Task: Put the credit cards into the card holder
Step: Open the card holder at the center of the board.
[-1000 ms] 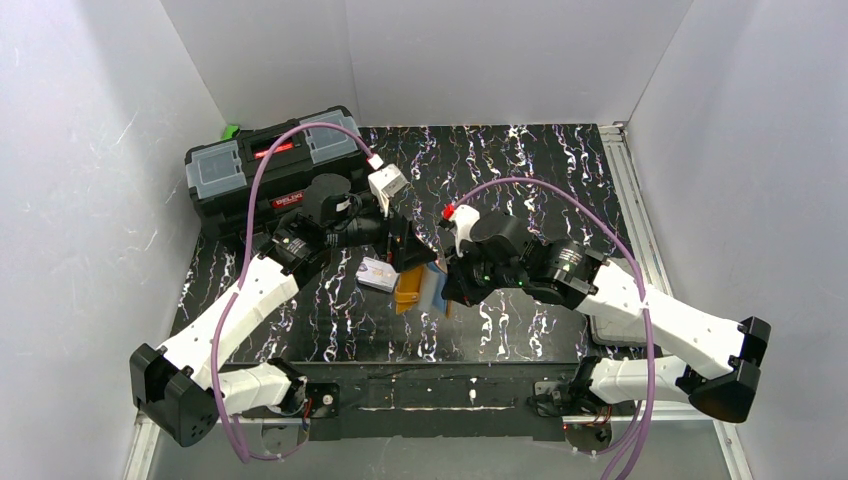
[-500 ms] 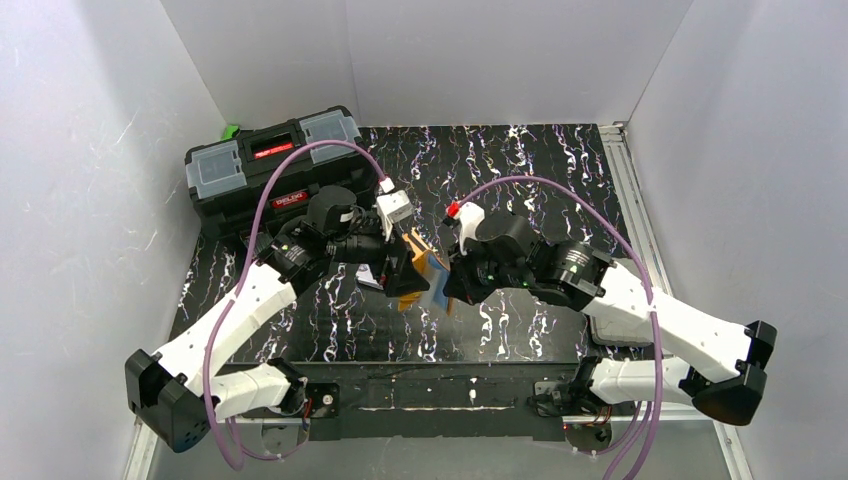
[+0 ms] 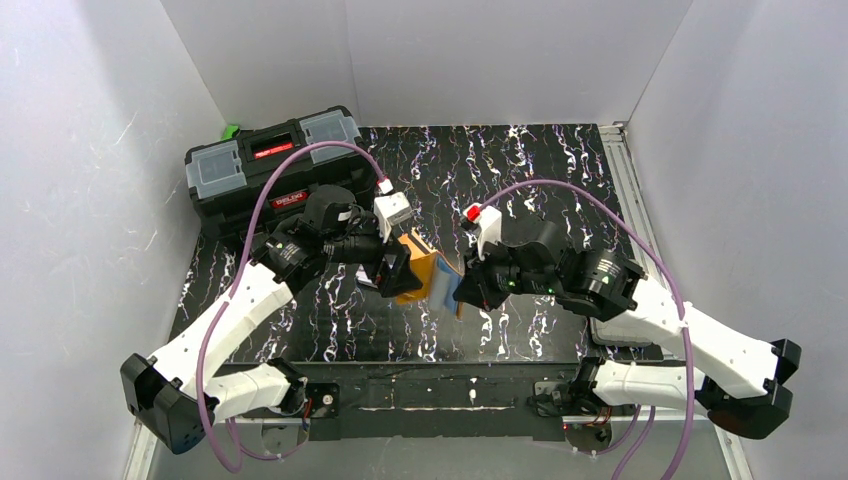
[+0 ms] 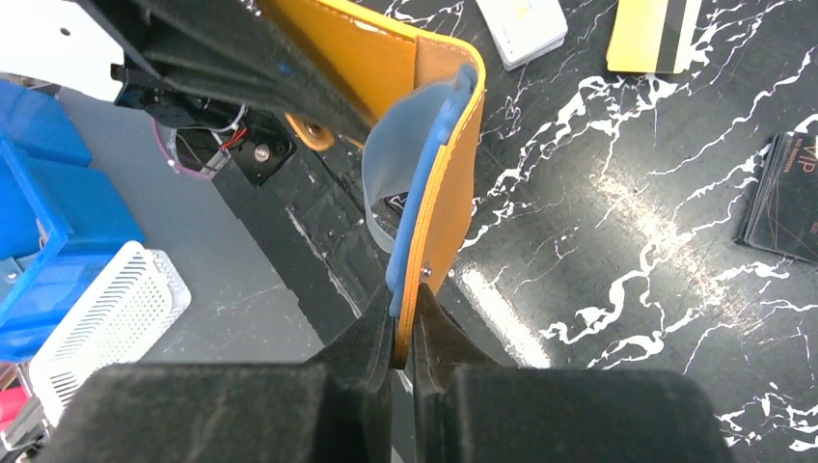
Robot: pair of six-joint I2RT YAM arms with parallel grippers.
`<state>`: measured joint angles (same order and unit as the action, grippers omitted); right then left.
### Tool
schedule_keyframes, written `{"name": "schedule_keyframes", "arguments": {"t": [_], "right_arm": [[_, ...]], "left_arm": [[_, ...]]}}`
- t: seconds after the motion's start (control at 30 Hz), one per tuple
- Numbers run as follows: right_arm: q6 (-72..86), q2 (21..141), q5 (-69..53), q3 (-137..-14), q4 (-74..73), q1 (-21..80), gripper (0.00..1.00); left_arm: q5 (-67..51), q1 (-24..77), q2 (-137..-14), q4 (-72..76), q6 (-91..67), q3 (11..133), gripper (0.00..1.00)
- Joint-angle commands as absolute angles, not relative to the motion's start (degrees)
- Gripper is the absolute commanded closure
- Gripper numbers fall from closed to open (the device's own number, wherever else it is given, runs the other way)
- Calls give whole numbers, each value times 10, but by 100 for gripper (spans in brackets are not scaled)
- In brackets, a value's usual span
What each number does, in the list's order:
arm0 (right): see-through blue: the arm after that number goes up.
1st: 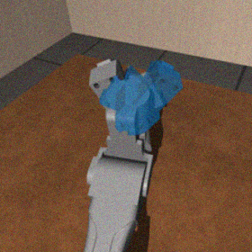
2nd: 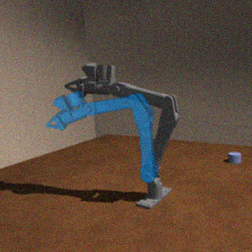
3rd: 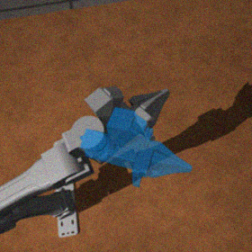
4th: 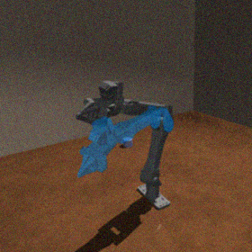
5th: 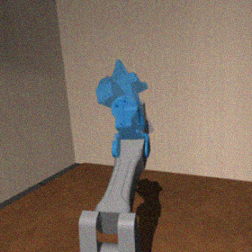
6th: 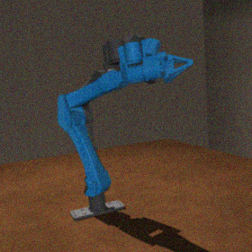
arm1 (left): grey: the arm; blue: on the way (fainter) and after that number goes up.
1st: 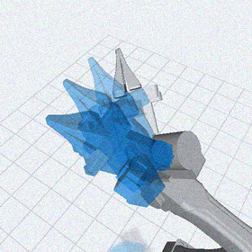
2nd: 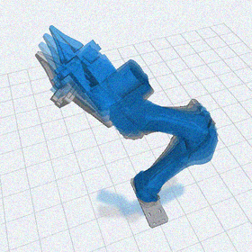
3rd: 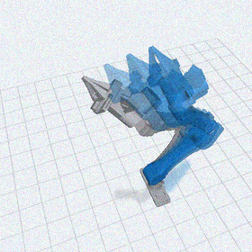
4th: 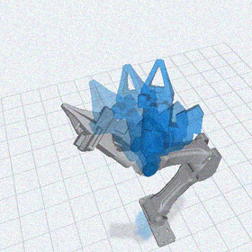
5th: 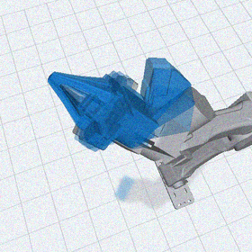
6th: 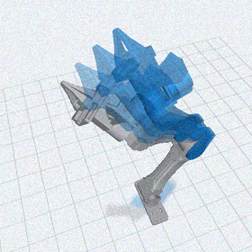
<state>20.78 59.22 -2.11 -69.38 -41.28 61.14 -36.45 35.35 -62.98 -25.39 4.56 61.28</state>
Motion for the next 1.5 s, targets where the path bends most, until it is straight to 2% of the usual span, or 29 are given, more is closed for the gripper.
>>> {"name": "schedule_keyframes", "arguments": {"t": [0.0, 0.4, 0.57, 0.73, 1.07, 1.2, 1.47], "right_arm": [[207, 569, -51, -682, -406, 613, 99], [227, 617, -12, -706, -429, 614, 99], [240, 668, -3, -762, -474, 614, 99], [243, 718, 14, -842, -535, 611, 99], [251, 780, -55, -919, -561, 595, 99], [257, 782, -52, -923, -565, 595, 99], [265, 768, -65, -913, -550, 593, 99]], "left_arm": [[-327, 347, -614, -274, 65, 639, 2], [-381, 363, -573, -152, 47, 627, 2], [-374, 423, -546, -119, 138, 605, 2], [-373, 480, -492, -144, 288, 562, 2], [-383, 550, -449, -217, 510, 515, 2], [-376, 570, -463, -237, 558, 515, 2], [-354, 574, -495, -270, 556, 518, 2]]}}
